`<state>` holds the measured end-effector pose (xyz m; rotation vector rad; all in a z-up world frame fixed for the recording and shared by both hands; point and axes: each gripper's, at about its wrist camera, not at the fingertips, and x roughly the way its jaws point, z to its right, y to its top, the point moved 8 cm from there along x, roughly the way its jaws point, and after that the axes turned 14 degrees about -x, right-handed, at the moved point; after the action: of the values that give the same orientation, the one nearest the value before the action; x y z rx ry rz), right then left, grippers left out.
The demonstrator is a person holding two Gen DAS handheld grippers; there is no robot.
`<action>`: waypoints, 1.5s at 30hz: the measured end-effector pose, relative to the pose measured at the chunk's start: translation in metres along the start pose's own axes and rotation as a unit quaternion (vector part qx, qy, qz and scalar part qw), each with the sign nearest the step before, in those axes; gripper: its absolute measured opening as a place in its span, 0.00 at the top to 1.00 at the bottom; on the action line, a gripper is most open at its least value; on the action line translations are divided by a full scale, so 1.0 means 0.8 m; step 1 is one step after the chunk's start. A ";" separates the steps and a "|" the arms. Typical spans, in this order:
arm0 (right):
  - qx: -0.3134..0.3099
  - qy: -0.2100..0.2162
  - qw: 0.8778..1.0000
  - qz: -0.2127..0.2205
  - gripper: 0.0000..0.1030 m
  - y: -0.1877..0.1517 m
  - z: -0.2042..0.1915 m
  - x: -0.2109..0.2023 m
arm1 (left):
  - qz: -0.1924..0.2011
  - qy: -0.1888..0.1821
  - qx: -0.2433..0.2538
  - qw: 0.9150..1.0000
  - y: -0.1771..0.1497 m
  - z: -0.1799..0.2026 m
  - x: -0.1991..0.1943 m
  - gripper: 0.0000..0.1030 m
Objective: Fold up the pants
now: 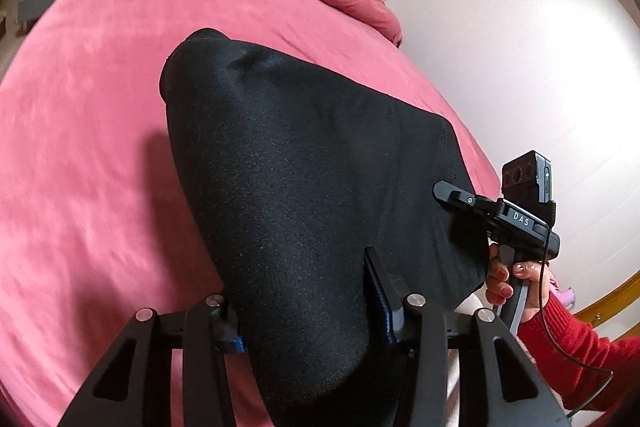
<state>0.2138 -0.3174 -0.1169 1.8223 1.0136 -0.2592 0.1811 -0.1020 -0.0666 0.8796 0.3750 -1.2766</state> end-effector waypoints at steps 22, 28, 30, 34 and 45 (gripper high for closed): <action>-0.001 -0.042 0.999 0.005 0.54 0.148 0.056 0.139 | 0.029 0.053 -0.024 0.998 0.169 -0.077 0.071 0.52; 0.021 -0.039 0.999 0.017 0.37 0.127 0.090 0.151 | 0.061 0.063 -0.041 0.995 0.154 -0.117 0.092 0.34; 0.012 -0.041 0.999 0.025 0.36 0.124 0.091 0.146 | 0.083 0.063 -0.036 0.994 0.138 -0.120 0.084 0.33; -0.016 -0.074 0.997 0.026 0.30 0.114 0.087 0.126 | 0.121 0.081 -0.024 0.989 0.109 -0.121 0.070 0.33; -0.004 -0.165 0.985 0.048 0.23 0.053 0.080 0.046 | 0.168 0.146 0.021 0.975 0.020 -0.108 0.035 0.31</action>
<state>0.2844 -0.3582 -0.1405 1.7437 0.6921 -0.4785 0.2231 -0.0560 -0.1346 1.1198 0.4112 -0.8464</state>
